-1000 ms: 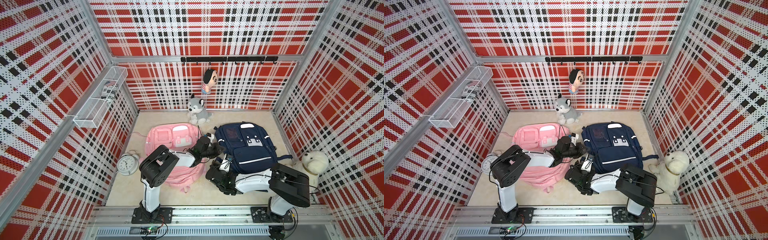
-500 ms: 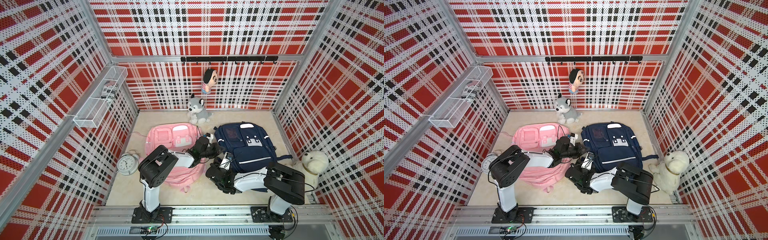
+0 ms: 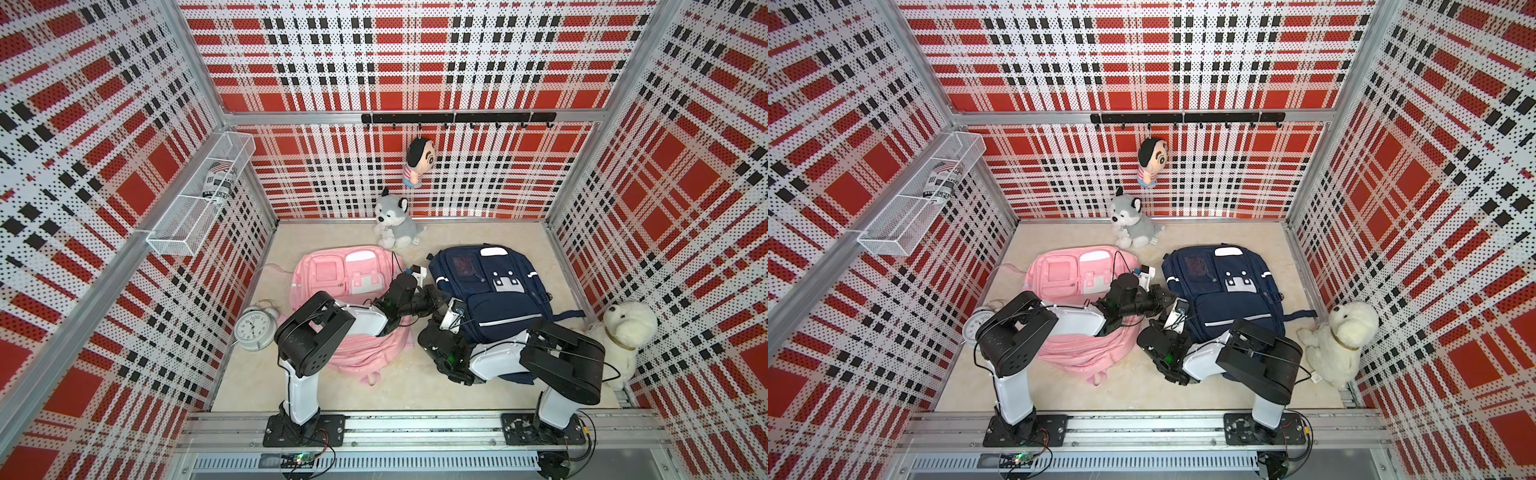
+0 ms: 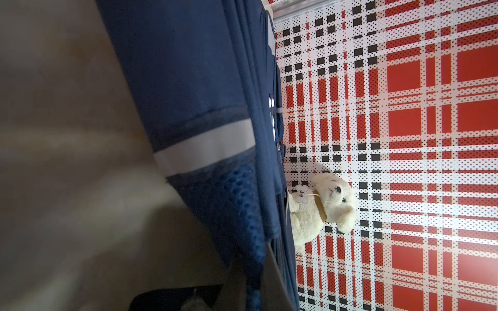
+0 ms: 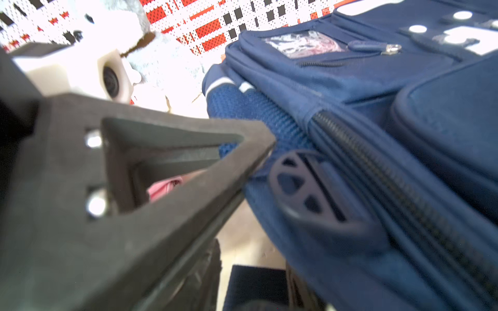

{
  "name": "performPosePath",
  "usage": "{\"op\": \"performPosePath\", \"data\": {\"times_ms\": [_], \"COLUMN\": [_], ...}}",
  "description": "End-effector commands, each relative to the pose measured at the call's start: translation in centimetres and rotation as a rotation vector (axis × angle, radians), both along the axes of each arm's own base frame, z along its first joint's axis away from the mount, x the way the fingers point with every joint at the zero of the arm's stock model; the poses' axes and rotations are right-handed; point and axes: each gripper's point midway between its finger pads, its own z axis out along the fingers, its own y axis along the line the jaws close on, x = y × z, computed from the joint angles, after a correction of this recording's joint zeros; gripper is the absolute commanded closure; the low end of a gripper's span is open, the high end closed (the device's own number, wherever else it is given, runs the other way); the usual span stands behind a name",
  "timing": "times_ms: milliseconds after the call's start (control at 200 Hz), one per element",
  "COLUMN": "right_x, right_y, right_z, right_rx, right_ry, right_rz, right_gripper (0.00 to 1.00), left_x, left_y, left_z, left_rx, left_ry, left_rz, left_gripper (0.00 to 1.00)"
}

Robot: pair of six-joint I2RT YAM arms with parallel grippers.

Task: Zip up the backpack
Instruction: Zip the zipper on the backpack.

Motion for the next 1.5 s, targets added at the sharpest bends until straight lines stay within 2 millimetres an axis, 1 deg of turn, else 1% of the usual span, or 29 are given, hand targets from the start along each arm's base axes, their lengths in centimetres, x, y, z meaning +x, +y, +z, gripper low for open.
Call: {"op": "performPosePath", "data": {"times_ms": [0, 25, 80, 200, 426, 606, 757, 942, 1237, 1373, 1468, 1493], "right_x": [0.9, 0.9, 0.8, 0.5, -0.9, -2.6, -4.5, -7.0, -9.7, -9.9, -9.6, -9.5], "right_y": [-0.1, -0.1, 0.0, 0.2, 0.8, 1.9, 2.1, 1.1, -0.7, -2.1, -1.6, -1.4], "right_z": [1.0, 1.0, 1.1, 0.9, -0.1, -0.6, -1.2, -2.0, -2.5, -2.2, -0.9, -0.6], "right_rx": [0.007, 0.009, 0.013, 0.017, 0.041, 0.095, 0.124, 0.160, 0.196, 0.215, 0.235, 0.239], "right_ry": [-0.045, -0.047, -0.044, -0.022, 0.079, 0.146, 0.208, 0.280, 0.357, 0.346, 0.311, 0.300], "right_rz": [0.002, 0.004, 0.016, 0.054, 0.155, 0.289, 0.388, 0.458, 0.504, 0.460, 0.469, 0.468], "right_gripper": [0.68, 0.70, 0.79, 1.00, 1.00, 1.00, 1.00, 1.00, 1.00, 1.00, 1.00, 0.94], "left_x": [-0.9, -1.0, -0.9, 0.0, 2.0, 3.3, 4.2, 5.1, 6.0, 5.9, 5.4, 5.3], "left_y": [-0.6, -0.6, -0.5, 0.3, 2.0, 2.3, 2.3, 2.4, 1.9, 1.8, 1.4, 1.3], "left_z": [3.4, 3.4, 3.2, 2.9, 2.3, 1.8, 1.5, 1.3, 0.7, 0.8, 1.4, 1.6], "left_rx": [-0.074, -0.074, -0.072, -0.067, -0.058, -0.058, -0.060, -0.060, -0.061, -0.064, -0.078, -0.081], "left_ry": [-0.063, -0.062, -0.060, -0.058, -0.053, -0.050, -0.046, -0.048, -0.038, -0.038, -0.043, -0.044], "left_rz": [-0.050, -0.051, -0.048, -0.026, 0.016, 0.026, 0.032, 0.046, 0.053, 0.059, 0.051, 0.049], "left_gripper": [1.00, 1.00, 1.00, 1.00, 1.00, 1.00, 1.00, 1.00, 1.00, 1.00, 1.00, 1.00]}}
